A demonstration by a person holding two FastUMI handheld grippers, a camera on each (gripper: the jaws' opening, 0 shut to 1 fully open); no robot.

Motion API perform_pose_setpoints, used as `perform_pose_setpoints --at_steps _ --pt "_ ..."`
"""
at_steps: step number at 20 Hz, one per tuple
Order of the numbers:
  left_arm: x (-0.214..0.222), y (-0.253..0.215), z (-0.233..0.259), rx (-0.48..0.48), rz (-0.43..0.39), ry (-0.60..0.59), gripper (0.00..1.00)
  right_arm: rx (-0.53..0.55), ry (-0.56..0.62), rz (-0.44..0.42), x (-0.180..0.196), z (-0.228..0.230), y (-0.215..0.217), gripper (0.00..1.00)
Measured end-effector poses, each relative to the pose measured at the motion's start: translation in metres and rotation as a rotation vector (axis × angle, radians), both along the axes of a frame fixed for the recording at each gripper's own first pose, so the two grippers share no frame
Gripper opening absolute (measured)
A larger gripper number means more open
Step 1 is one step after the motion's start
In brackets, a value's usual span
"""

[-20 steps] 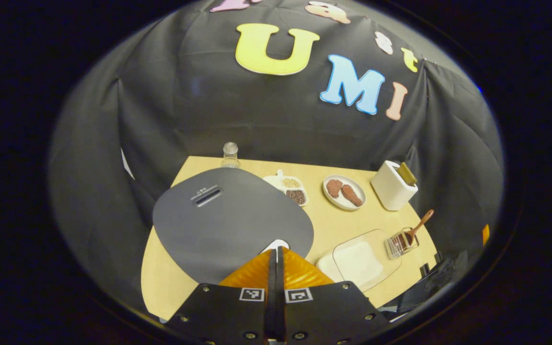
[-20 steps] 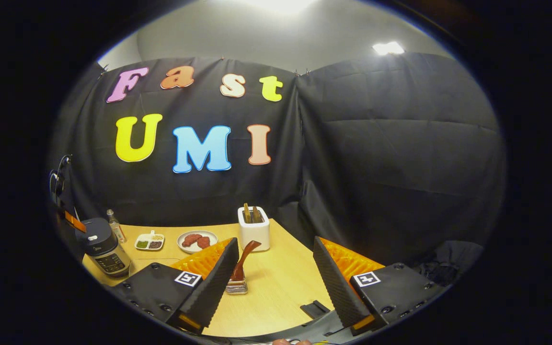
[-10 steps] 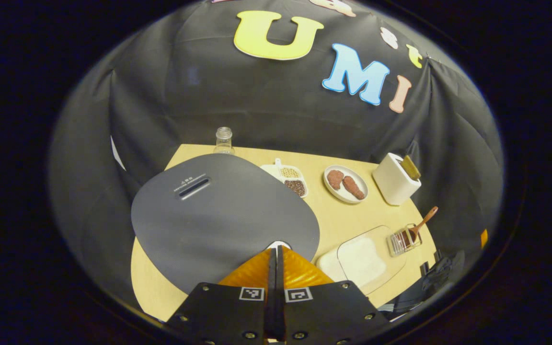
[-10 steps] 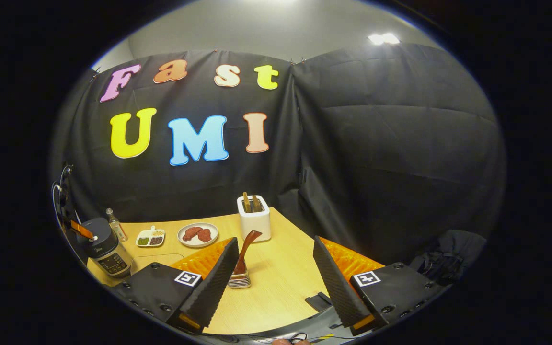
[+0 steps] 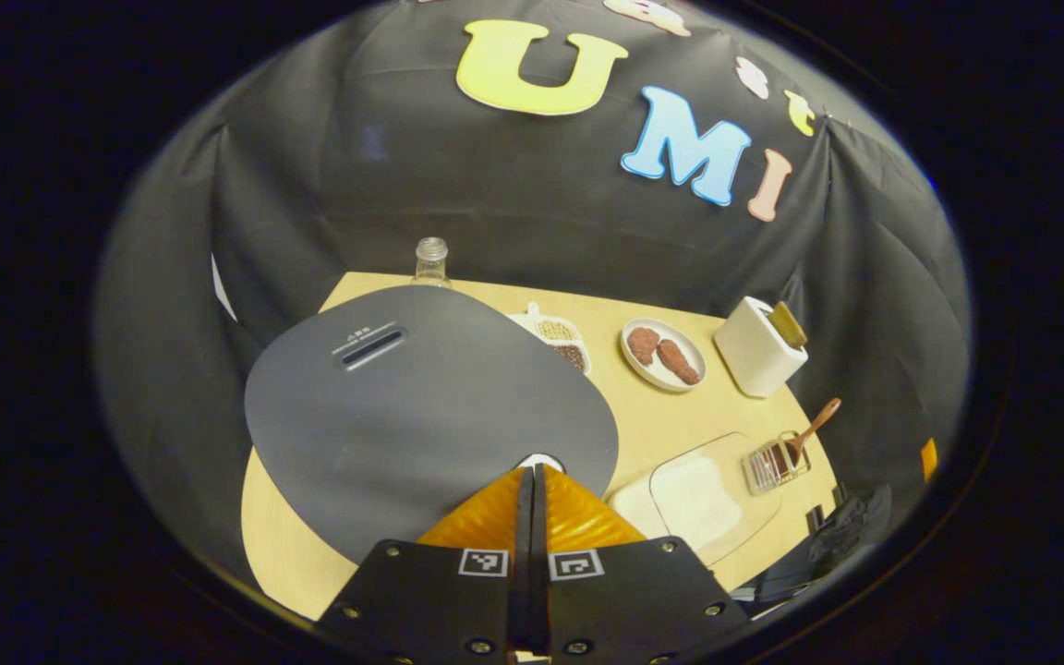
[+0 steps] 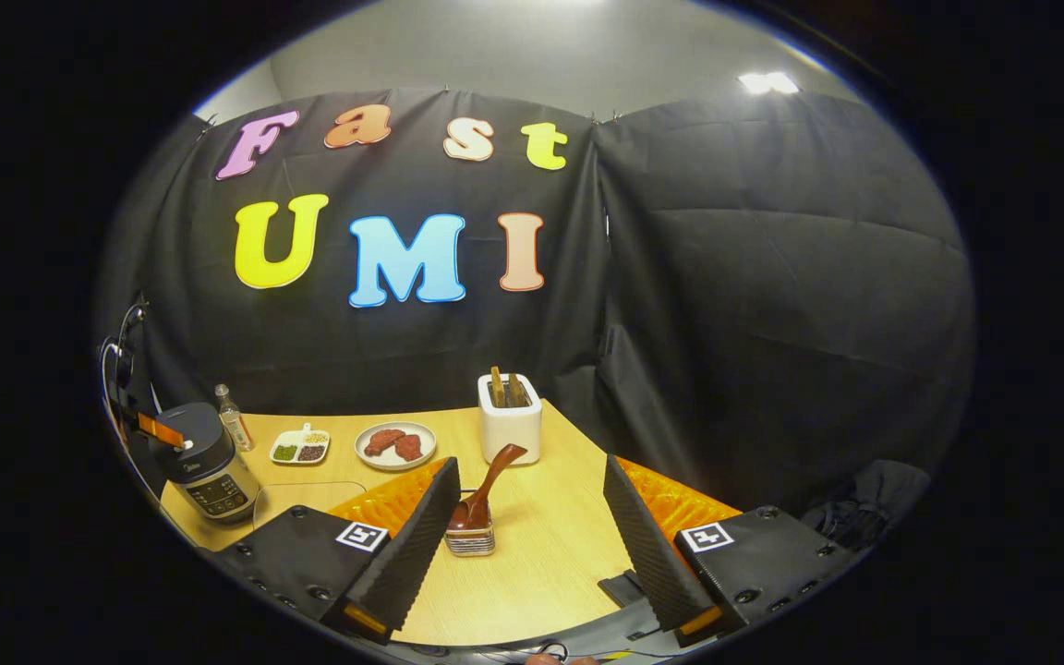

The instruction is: Close the left gripper, press the button to open the rice cooker; take a wooden spoon from the chopstick holder with the right hand, scoop a spoonful of rice and pour it into the rice cooker, then put the wooden spoon back into the chopstick holder.

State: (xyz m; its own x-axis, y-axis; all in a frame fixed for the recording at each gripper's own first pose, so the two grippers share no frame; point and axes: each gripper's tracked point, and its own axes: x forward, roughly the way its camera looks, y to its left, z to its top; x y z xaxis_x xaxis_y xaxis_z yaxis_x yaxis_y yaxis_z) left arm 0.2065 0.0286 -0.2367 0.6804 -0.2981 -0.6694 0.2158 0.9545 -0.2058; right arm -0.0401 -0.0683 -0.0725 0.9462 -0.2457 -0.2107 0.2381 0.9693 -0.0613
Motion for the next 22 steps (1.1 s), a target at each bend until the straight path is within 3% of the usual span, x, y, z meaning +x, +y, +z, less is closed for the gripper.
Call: perform_pose_setpoints --at_steps 8,11,13,14,18,19,22 --pt "-0.013 0.001 0.03 0.167 0.065 -0.141 0.02 0.029 0.027 0.051 0.019 0.0 -0.004 0.99" --pt "-0.022 0.006 0.108 0.281 0.118 -0.359 0.02 0.024 0.037 0.099 0.042 -0.004 -0.008 0.99" --pt "-0.039 -0.003 0.167 0.265 0.148 -0.456 0.04 0.057 0.053 0.133 0.061 -0.008 -0.008 0.98" --pt "-0.058 -0.006 0.193 0.243 0.172 -0.496 0.0 0.072 0.05 0.15 0.072 -0.008 -0.007 0.97" --pt "-0.112 0.0 0.248 0.223 0.286 -0.595 0.0 0.113 0.076 0.205 0.109 -0.023 -0.013 0.99" --pt "-0.124 -0.002 0.254 0.224 0.313 -0.607 0.05 0.132 0.091 0.22 0.118 -0.029 -0.014 0.99" --pt "-0.167 -0.005 0.273 0.252 0.393 -0.647 0.71 0.2 0.145 0.257 0.141 -0.052 -0.018 0.99"
